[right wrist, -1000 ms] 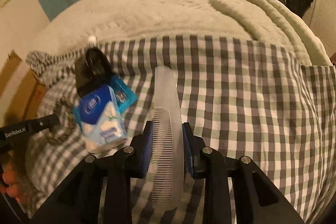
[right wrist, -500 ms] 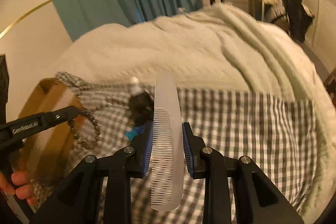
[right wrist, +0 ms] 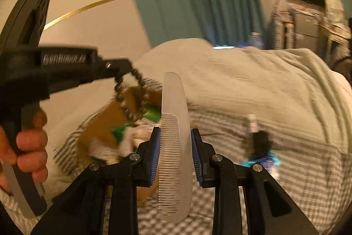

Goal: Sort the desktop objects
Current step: 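Carry the bracelet and comb into the cardboard box and release them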

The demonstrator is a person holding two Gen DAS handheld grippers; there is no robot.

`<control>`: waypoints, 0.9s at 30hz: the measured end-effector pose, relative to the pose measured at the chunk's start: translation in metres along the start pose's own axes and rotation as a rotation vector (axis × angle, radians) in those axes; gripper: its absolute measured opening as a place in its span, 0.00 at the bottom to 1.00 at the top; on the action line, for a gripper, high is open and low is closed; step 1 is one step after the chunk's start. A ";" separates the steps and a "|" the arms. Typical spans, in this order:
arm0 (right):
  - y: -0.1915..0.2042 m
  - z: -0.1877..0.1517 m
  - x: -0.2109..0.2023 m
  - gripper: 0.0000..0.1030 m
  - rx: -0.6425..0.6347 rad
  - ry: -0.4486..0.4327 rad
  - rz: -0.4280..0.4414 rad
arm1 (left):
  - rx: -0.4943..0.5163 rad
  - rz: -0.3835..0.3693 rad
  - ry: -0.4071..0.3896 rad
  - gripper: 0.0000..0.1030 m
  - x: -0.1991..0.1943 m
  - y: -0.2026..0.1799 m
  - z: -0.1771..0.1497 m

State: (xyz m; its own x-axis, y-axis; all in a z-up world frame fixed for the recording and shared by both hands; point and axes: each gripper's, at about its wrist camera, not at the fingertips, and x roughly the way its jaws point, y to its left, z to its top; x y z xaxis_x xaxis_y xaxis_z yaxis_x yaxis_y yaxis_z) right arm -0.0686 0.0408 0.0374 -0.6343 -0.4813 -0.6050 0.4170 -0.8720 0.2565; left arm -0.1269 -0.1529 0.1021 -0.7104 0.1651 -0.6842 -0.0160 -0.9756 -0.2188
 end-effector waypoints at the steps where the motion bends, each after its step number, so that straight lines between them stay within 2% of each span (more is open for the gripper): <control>1: 0.013 -0.001 0.007 0.25 -0.012 0.010 0.021 | -0.017 0.009 0.001 0.11 -0.001 0.012 -0.001; 4: 0.047 -0.005 0.033 0.25 -0.041 0.051 0.074 | -0.075 0.012 0.028 0.11 0.004 0.043 -0.009; 6: 0.065 -0.009 0.052 0.25 -0.052 0.085 0.093 | -0.082 0.048 0.064 0.11 0.013 0.062 -0.017; 8: 0.074 -0.014 0.069 0.25 -0.048 0.112 0.092 | -0.101 0.075 0.113 0.11 0.025 0.081 -0.023; 11: 0.078 -0.019 0.088 0.26 -0.014 0.137 0.110 | -0.152 0.092 0.141 0.11 0.035 0.106 -0.027; 12: 0.076 -0.020 0.093 0.28 -0.002 0.140 0.116 | -0.168 0.108 0.147 0.11 0.038 0.115 -0.028; 14: 0.074 -0.018 0.101 0.41 0.007 0.143 0.118 | -0.189 0.122 0.150 0.13 0.040 0.126 -0.029; 16: 0.069 -0.018 0.104 0.42 0.006 0.135 0.103 | -0.207 0.139 0.157 0.15 0.043 0.133 -0.027; 17: 0.064 -0.018 0.104 0.42 0.011 0.129 0.096 | -0.205 0.147 0.159 0.27 0.044 0.132 -0.026; 18: 0.060 -0.016 0.105 0.42 0.019 0.125 0.093 | -0.202 0.153 0.157 0.45 0.044 0.131 -0.027; 20: 0.048 -0.013 0.101 0.43 0.039 0.112 0.081 | -0.188 0.158 0.139 0.58 0.042 0.124 -0.028; 24: 0.018 -0.008 0.080 0.46 0.086 0.078 0.031 | -0.113 0.156 0.124 0.64 0.038 0.092 -0.031; 27: -0.008 -0.007 0.059 0.46 0.129 0.046 -0.007 | -0.087 0.125 0.127 0.70 0.039 0.061 -0.037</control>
State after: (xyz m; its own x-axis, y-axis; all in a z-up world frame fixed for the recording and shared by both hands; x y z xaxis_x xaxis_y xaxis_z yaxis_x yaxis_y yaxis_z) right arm -0.1051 0.0200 -0.0054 -0.6046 -0.4735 -0.6405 0.3237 -0.8808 0.3455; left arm -0.1297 -0.2005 0.0367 -0.6087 0.0656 -0.7907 0.1313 -0.9745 -0.1820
